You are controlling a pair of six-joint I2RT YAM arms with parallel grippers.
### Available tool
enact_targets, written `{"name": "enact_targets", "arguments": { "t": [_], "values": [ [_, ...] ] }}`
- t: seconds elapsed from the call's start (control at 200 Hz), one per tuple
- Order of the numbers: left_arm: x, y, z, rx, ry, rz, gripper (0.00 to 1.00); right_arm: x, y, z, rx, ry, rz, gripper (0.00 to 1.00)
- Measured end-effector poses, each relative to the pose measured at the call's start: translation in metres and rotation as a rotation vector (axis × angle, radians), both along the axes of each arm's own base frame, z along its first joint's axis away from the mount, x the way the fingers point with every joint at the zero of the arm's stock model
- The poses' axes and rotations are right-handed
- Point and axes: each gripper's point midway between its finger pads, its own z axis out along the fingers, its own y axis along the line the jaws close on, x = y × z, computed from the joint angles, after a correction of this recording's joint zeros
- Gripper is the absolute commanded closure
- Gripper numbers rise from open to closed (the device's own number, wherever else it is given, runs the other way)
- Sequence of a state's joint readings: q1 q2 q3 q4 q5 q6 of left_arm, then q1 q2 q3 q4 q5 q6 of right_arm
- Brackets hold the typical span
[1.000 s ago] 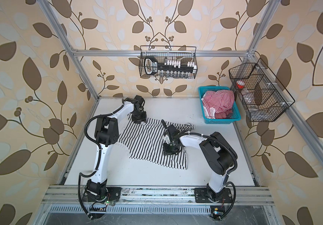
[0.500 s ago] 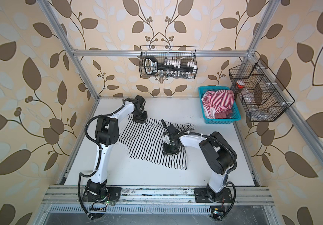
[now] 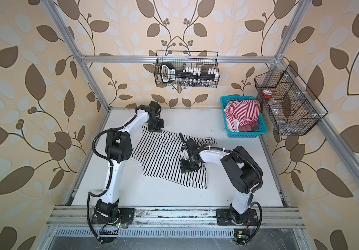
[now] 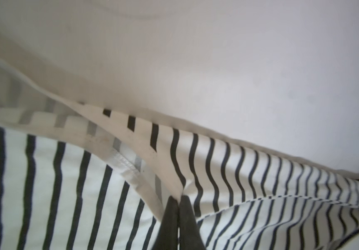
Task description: Fold and stack the tank tops
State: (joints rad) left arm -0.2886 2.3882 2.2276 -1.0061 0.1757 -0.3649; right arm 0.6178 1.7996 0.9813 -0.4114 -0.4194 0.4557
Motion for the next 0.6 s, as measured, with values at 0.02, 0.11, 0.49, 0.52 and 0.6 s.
{"name": "enact_targets", "arguments": {
  "t": [0.02,0.11,0.49,0.52,0.6],
  "values": [
    [0.004,-0.001,0.006,-0.005,-0.017,-0.001,1.00,0.000,0.000,0.000,-0.001,-0.001,0.002,0.98],
    [0.017,-0.005,0.025,-0.020,-0.080,-0.006,1.00,-0.001,0.001,0.000,-0.003,-0.005,0.009,0.98],
    [0.041,-0.005,-0.012,-0.008,-0.068,-0.012,1.00,-0.014,0.004,-0.002,0.010,0.000,0.045,0.99],
    [0.042,-0.004,-0.015,-0.009,-0.065,-0.010,1.00,-0.015,0.004,-0.002,0.012,0.002,0.048,0.99],
    [0.047,-0.001,-0.020,-0.016,-0.073,-0.003,0.99,-0.016,0.004,-0.002,0.015,0.006,0.051,0.99]
  ]
}}
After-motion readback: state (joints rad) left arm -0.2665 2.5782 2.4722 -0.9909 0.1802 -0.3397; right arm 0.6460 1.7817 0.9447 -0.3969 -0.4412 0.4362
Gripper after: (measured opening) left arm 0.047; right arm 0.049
